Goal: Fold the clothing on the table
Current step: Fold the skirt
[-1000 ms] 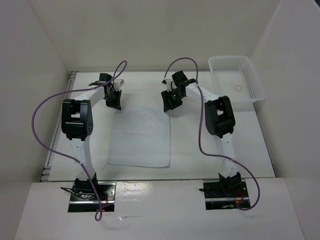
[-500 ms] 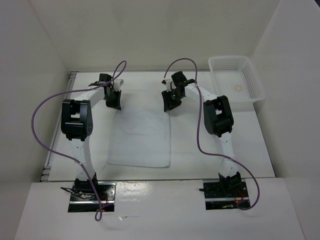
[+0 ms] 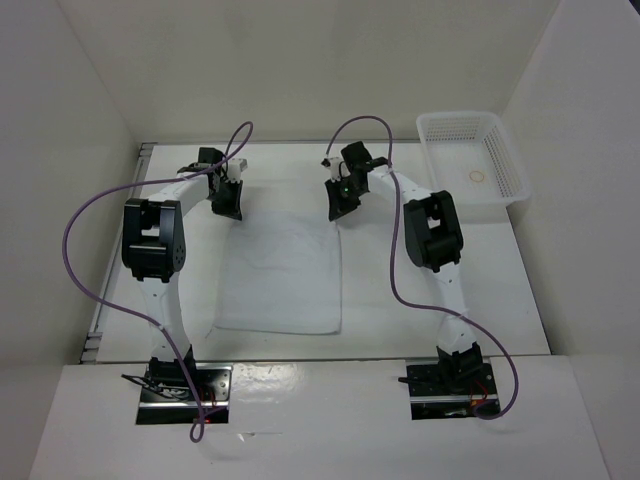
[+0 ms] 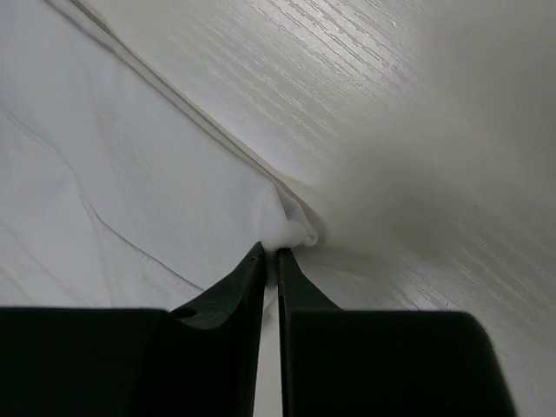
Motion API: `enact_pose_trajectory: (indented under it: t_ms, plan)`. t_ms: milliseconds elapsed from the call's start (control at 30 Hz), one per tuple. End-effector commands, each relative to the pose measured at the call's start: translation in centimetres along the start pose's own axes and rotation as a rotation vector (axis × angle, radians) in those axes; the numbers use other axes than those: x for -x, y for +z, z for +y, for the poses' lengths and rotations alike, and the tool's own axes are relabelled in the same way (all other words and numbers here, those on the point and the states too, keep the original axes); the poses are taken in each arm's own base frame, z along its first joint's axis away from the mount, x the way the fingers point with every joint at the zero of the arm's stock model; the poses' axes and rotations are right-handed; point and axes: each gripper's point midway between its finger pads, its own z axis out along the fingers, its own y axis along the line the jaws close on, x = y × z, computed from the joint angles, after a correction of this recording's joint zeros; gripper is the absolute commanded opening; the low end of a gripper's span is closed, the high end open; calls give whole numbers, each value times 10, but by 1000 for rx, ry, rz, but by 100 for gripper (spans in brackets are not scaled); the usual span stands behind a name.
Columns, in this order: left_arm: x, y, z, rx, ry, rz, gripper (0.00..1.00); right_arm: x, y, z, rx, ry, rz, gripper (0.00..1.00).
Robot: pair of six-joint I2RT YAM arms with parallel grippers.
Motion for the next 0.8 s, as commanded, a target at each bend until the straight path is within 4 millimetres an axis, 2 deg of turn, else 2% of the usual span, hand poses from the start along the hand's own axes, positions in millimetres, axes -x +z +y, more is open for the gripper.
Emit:
enact_pose_trajectory:
  t_ms: [0, 67, 100, 133, 200, 233, 300, 400, 467, 500, 567, 633, 667, 767]
  plan:
    - [-18, 6, -1, -1, -11, 73, 0, 6, 8, -10, -52, -29, -6, 8]
    - [-12, 8, -5, -5, 11, 65, 0, 10, 4, -20, -86, -48, -16, 0]
    - [-4, 9, -8, -8, 23, 51, 0, 10, 4, -22, -100, -48, -16, 0]
    - [2, 7, -9, -7, 26, 37, 0, 11, 0, -33, -130, -37, -18, 0]
    - [4, 13, -13, -21, 33, 44, 0, 19, -9, -40, -156, -54, -36, 0]
    - [16, 9, -14, -19, 40, 16, 0, 17, -13, -49, -172, -38, -31, 0]
    - [20, 15, -17, -24, 50, 15, 0, 26, -22, -61, -208, -43, -54, 0]
    - [36, 17, -22, -27, 67, -11, 0, 37, -37, -77, -261, -41, -78, 0]
    - [46, 15, -29, -40, 71, -30, 0, 36, -38, -87, -287, -43, -75, 0]
    - [56, 18, -29, -39, 76, -47, 0, 47, -44, -89, -306, -63, -99, 0]
    - [62, 22, -33, -44, 86, -51, 0, 53, -46, -93, -329, -75, -110, 0]
    - [79, 18, -34, -43, 95, -85, 0, 65, -52, -97, -357, -90, -132, 0]
    - [82, 20, -39, -48, 95, -89, 0, 64, -49, -98, -356, -88, -124, 0]
    - [101, 14, -41, -46, 106, -132, 0, 79, -52, -101, -372, -105, -153, 0]
